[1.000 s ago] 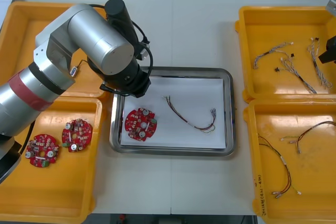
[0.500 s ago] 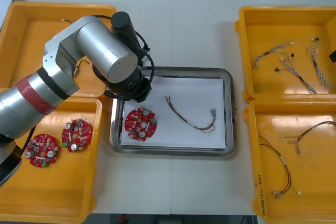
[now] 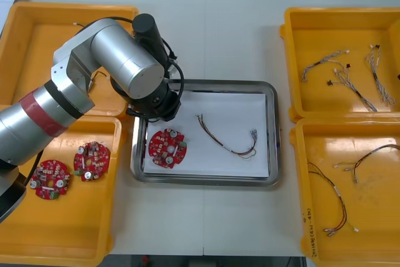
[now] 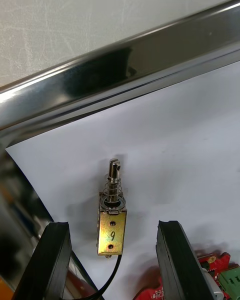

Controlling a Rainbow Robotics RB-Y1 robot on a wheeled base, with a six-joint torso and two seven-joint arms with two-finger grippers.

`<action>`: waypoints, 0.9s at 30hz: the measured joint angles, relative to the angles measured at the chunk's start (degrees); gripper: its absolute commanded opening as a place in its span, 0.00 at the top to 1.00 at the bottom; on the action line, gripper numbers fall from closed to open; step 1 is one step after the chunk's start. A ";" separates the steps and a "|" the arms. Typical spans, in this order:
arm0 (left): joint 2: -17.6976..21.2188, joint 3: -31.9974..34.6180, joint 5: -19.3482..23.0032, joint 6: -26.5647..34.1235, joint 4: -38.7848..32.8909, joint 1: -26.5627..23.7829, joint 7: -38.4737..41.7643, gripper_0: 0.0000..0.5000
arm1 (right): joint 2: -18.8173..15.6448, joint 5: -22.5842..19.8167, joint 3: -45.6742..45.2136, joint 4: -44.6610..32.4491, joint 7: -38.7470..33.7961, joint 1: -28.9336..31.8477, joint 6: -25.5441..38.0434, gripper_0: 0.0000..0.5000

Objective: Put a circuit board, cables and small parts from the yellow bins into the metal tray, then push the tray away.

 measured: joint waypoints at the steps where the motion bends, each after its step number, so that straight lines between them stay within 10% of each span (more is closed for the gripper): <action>1: 0.00 0.01 0.00 0.07 -0.11 -0.01 0.00 0.00 | -0.01 0.24 0.00 1.41 0.33 -0.50 -0.78 0.00; 27: 0.00 21.09 2.22 19.63 -5.84 -3.51 0.01 0.00 | -0.02 1.39 0.03 19.32 1.66 -6.69 -16.98 0.00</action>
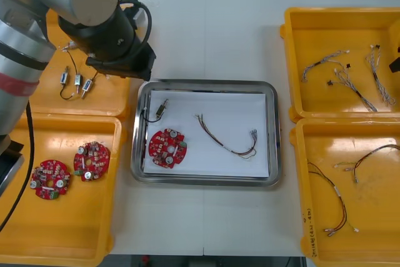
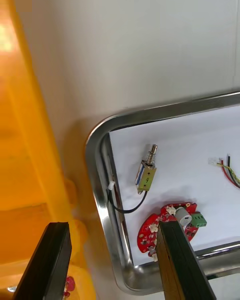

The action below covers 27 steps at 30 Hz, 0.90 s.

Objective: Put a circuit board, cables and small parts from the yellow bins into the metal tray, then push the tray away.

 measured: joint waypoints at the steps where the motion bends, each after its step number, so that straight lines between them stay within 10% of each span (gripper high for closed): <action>1: 0.04 0.93 0.01 0.38 0.00 -0.02 0.00 0.00 | 0.00 0.00 0.12 1.37 0.08 -0.65 -0.75 0.00; 17: 3.70 13.13 -1.29 3.67 2.96 -0.05 -1.32 0.00 | -0.01 0.08 4.61 15.73 3.22 -5.81 -14.15 0.00; 27: 5.47 18.85 -3.82 3.69 10.22 -0.07 -20.13 0.00 | 0.05 0.09 4.61 21.82 3.45 -5.85 -18.84 0.00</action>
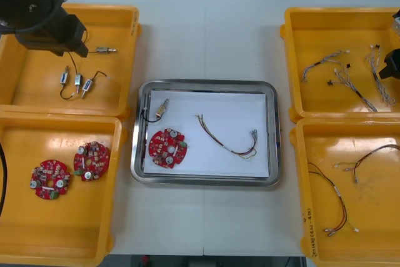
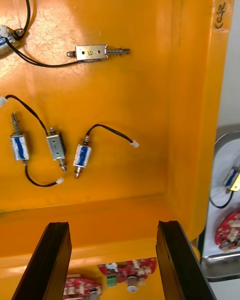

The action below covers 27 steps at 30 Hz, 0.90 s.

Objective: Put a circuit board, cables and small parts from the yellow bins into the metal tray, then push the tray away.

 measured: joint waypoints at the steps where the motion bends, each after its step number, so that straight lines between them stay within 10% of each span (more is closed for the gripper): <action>1: 0.15 0.35 -0.17 0.00 0.49 0.00 -1.36 0.00 | 0.01 0.00 0.00 0.42 0.00 0.00 -0.45 0.00; 27: 1.98 4.46 -5.09 -8.91 18.44 -1.13 -15.66 0.00 | 2.60 0.06 -0.07 2.51 -0.25 0.13 -6.16 0.00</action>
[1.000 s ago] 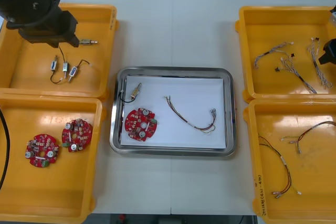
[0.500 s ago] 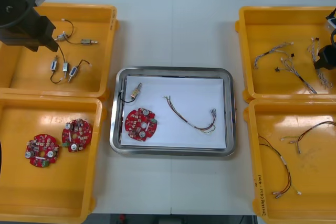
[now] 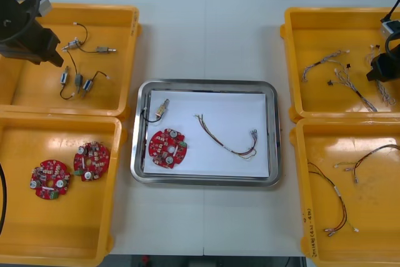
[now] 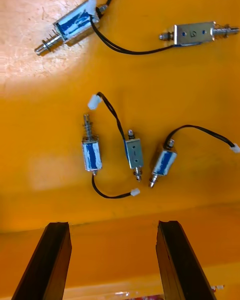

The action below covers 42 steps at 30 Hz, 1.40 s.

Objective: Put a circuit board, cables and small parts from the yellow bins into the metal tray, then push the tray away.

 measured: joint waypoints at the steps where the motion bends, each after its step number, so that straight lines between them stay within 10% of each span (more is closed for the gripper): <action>1: 0.00 -0.01 -0.13 -0.66 0.53 -0.05 0.00 0.00 | 0.10 0.00 0.00 0.00 -0.04 0.05 -0.31 0.00; 42: -1.13 -7.63 -2.20 -18.06 14.49 -0.11 0.00 0.00 | 0.56 -0.97 -0.10 -0.36 -5.87 2.74 -1.80 0.00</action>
